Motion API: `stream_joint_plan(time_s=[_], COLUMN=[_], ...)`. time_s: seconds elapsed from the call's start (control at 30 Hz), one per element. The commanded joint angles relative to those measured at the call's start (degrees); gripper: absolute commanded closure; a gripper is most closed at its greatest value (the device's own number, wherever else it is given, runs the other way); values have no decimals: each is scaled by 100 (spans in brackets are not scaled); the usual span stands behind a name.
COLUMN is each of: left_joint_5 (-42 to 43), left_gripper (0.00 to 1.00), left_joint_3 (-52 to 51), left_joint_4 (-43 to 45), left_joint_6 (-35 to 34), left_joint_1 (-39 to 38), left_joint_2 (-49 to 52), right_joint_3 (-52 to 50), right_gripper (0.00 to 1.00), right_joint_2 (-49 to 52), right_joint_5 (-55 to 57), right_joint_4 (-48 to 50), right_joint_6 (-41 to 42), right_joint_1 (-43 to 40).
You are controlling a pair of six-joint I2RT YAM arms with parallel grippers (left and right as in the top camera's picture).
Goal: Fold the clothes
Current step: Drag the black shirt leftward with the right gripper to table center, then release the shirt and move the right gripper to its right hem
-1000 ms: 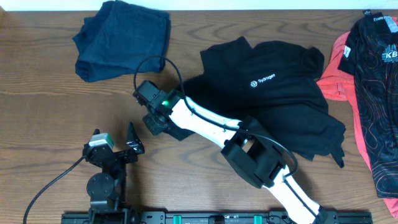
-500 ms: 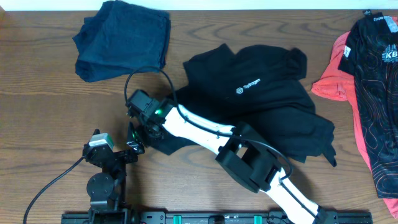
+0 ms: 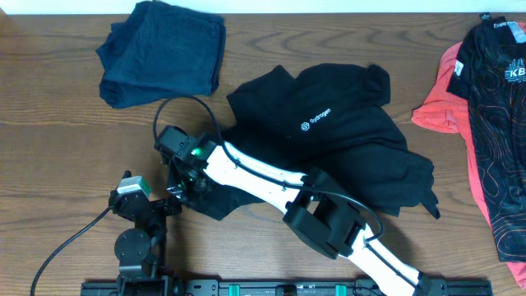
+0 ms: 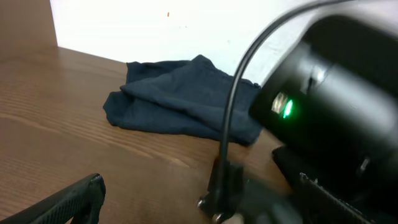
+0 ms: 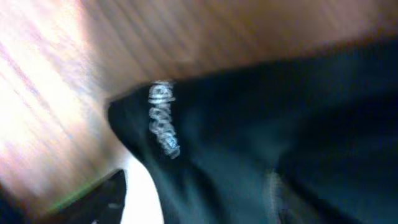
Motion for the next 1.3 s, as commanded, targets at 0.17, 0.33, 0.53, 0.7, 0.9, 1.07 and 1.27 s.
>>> stream_joint_plan(time_s=[0.17,0.33,0.53,0.7,0.9,1.07,1.27], left_joint_5=[-74,-74,-74,-74,-74,-74,-74], left_gripper=[2,2,2,2,2,2,2], left_joint_3=[-120,-120,-120,-120,-120,-120,-120], left_joint_4=[-210,-210,-210,-210,-210,-210,-210], left_joint_6=[48,46,46,46,48,46,46], left_joint_1=[-13,-13,-13,-13,-13,-13,-13], left_joint_2=[-31,-31,-31,-31,-31,-31,-31], right_joint_3=[1821,2441,2472,2096,953,-1220,-3648], right_gripper=[18,8,1,1,1,1,1], right_joint_2=[-116,-507,-1290,-2205,-3622,-5230,-6618], right_joint_5=[1537,2057,2328,2435,2562,2739,2590], right_joint_4=[-1416,-2371,-3613,-4063,-4063,-4037,-3545], right_joint_6=[0,192,260,516,925,1565,2223], right_joint_1=[-723,-1373,-2149,-2695,-3217,-3410,-3414])
